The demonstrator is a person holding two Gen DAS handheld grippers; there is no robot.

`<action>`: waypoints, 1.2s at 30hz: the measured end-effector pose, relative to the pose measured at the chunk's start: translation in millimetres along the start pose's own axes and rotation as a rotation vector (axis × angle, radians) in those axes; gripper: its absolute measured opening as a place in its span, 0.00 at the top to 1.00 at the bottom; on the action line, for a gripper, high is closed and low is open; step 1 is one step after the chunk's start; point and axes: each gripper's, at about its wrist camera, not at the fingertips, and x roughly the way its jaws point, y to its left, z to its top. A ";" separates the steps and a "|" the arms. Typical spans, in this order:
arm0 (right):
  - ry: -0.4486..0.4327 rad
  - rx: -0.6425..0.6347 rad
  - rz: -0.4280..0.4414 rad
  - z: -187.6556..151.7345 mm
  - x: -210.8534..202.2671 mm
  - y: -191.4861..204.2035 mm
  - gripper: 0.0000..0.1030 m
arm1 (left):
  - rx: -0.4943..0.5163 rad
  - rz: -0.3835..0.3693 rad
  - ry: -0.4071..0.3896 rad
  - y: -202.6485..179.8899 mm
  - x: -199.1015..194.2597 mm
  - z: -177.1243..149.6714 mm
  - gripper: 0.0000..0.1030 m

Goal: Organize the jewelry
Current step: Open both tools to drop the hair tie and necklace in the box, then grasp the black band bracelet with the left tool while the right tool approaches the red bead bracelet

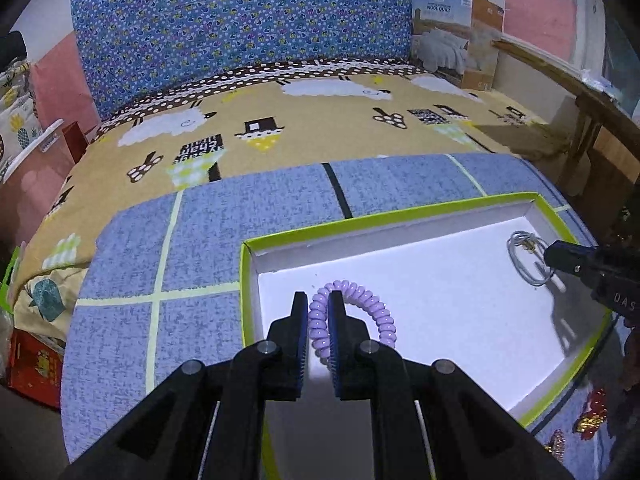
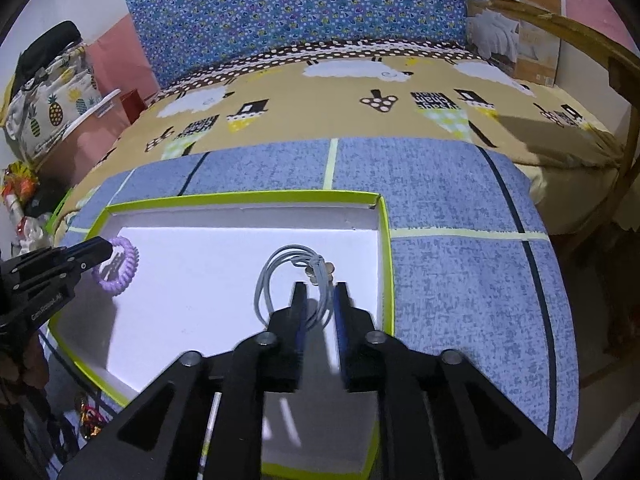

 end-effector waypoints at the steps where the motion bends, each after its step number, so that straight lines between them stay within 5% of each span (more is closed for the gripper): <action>1: -0.006 -0.003 0.002 -1.0 -3.7 1.0 0.84 | -0.004 -0.009 -0.003 0.7 -2.1 -0.4 0.89; 6: -0.044 -0.024 0.013 -9.4 -27.2 9.2 0.83 | -0.015 -0.040 -0.042 3.4 -21.8 -5.5 0.79; 25: -0.209 -0.042 0.069 -103.3 -145.0 39.2 0.83 | -0.026 -0.136 -0.183 0.8 -135.8 -95.7 0.78; 36: -0.227 -0.056 0.077 -158.5 -179.7 51.6 0.83 | -0.008 -0.113 -0.221 -6.9 -177.2 -148.8 0.78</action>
